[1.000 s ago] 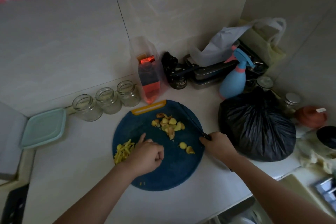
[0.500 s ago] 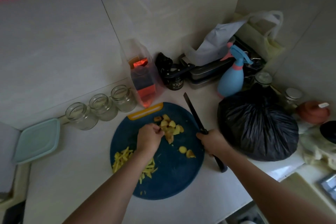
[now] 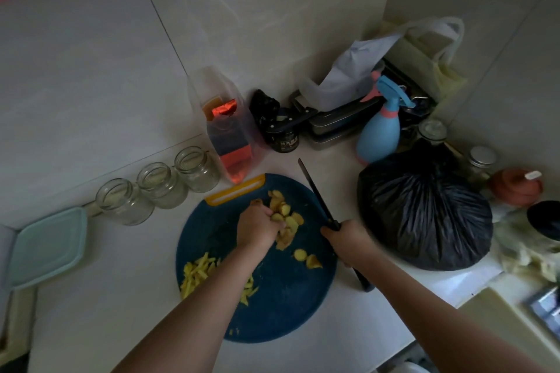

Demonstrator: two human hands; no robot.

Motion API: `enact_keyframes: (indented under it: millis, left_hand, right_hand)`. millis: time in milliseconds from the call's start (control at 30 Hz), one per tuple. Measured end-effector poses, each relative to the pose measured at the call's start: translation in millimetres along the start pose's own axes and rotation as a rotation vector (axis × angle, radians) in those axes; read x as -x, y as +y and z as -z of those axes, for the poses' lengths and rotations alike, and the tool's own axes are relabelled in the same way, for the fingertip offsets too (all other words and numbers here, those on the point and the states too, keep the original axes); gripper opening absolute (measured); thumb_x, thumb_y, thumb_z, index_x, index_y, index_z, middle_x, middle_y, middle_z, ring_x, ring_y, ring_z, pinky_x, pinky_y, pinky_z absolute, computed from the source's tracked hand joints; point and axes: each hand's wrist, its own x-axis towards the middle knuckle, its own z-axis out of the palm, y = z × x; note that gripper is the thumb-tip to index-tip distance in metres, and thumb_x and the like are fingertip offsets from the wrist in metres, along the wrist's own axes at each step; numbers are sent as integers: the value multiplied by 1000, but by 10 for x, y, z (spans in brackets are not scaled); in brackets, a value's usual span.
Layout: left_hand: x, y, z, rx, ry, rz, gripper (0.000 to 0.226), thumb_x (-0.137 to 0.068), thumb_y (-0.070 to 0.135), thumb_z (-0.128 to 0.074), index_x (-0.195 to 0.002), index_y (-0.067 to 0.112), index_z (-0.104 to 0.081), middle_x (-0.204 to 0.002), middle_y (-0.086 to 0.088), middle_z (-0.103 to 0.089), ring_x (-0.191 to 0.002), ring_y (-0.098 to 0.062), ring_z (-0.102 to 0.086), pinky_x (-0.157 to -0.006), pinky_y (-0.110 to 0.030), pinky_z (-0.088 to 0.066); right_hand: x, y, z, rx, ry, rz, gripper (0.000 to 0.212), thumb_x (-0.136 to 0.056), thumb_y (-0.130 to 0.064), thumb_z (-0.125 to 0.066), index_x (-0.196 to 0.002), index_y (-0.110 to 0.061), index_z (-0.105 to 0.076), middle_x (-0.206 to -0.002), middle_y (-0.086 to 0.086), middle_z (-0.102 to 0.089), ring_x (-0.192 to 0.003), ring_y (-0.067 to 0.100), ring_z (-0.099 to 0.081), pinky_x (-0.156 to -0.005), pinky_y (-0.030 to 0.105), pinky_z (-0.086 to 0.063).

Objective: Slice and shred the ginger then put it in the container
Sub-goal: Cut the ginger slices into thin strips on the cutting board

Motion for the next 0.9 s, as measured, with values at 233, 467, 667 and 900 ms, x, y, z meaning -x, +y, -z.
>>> enact_keyframes:
  millis: [233,467,667,900]
  left_hand:
    - [20,46,18,-45,-82,13,25,-79,27,-76,-70,17,-55,-74,6,-56,-80,-13,-55,-72,-25,-45]
    - [52,-139,197,106,-54,42,25,-82,23,-75,-98,13,-60,-92,-5,-66,-80,-17,-60,-69,-28,-47]
    - [210,-277,267,189,-164,-12,12,-93,11,-59,-105,13,-58,-80,-2,-63,-70,-14,-61,-70,-31,-56]
    - [530,-448,56,32,-306,1,8,-88,13,-67,-85,13,-59,-72,-7,-68,-61,-13,-65,-62,-26,-57]
  right_hand:
    - [-21,1,-14,-22,-5,-12,33,-95,-39,-54,-75,-13,-53,-68,4,-54,-59,17,-53,-57,29,-43]
    - [-9,8,9,-23,-15,5,33,-96,-37,-52,-74,-12,-54,-65,4,-55,-56,16,-52,-53,26,-42]
    - [35,-23,41,9,-32,44,33,-96,-37,-53,-77,-11,-55,-66,3,-55,-57,14,-51,-49,24,-39]
    - [49,-15,69,61,-57,80,30,-96,-37,-52,-87,-9,-59,-73,3,-58,-66,16,-55,-57,27,-44]
